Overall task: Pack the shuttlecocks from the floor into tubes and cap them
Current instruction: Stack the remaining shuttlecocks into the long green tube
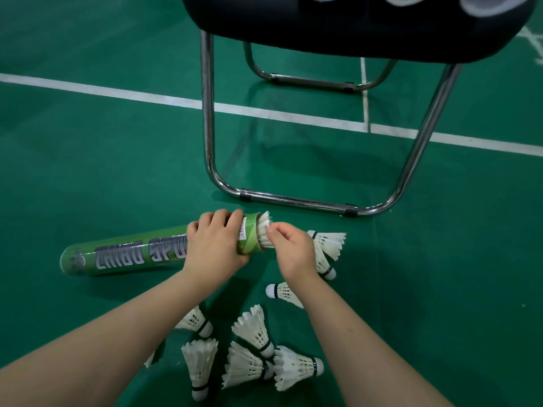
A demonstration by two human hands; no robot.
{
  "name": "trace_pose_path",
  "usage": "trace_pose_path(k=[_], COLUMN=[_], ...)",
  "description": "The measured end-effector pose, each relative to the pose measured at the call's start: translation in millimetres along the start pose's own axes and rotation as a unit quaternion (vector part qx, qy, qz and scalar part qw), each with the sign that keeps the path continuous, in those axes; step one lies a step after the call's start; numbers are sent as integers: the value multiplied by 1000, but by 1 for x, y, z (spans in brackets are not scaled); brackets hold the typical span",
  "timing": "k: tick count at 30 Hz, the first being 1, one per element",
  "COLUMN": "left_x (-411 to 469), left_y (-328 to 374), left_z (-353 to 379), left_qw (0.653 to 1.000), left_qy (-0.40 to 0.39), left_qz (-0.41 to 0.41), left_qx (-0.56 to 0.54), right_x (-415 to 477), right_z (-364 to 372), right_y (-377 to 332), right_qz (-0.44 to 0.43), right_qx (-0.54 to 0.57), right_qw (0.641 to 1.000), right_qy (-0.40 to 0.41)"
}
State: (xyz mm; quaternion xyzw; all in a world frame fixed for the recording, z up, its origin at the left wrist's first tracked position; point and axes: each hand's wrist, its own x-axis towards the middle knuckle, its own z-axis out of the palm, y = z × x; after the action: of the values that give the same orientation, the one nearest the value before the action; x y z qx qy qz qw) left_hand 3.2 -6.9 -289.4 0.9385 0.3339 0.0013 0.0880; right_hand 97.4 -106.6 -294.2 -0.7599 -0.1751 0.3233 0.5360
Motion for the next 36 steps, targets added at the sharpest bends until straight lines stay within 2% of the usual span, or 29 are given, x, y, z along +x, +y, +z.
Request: trace_pose_path(k=[4,6,9,12,14,16,17,19,21,23,25,29,36], left_x=[0,0,-1,-4,-4,-1,2,8,14,17,17,17,22], left_y=[10,16,26,37,42,45,46,48,48,47,47,50,49], left_z=[3,3,5,8,9,7,5,0,-4,-6,-6,-2,0], left_qw=[1000,1000,999,999,998,998,998,998,998,999,998,998,998], left_qy=[-4,-7,-6,10,18,17,13,12,5,-9,-18,-25,-10], left_qz=[8,9,31,44,54,55,52,50,45,35,34,37,29], left_qx=[3,3,6,-7,-9,-18,-24,-34,-38,-39,-40,-45,-59], right_x=[-2,-3,-3,2,5,8,8,8,11,15,24,38,55], right_z=[-3,-7,-22,-37,-41,-39,-35,-29,-34,-46,-62,-88,-95], right_y=[3,0,-12,-17,-17,-15,-15,-12,-6,2,17,52,81], right_qz=[23,61,129,130,157,150,124,58,25,20,25,89,193], right_qx=[-19,-3,8,-28,-41,-45,-25,74,134,44,-49,-118,-228], right_qw=[996,989,969,945,934,949,969,994,985,983,976,955,947], right_qy=[-83,-131,-211,-299,-318,-272,-215,-48,110,178,211,258,118])
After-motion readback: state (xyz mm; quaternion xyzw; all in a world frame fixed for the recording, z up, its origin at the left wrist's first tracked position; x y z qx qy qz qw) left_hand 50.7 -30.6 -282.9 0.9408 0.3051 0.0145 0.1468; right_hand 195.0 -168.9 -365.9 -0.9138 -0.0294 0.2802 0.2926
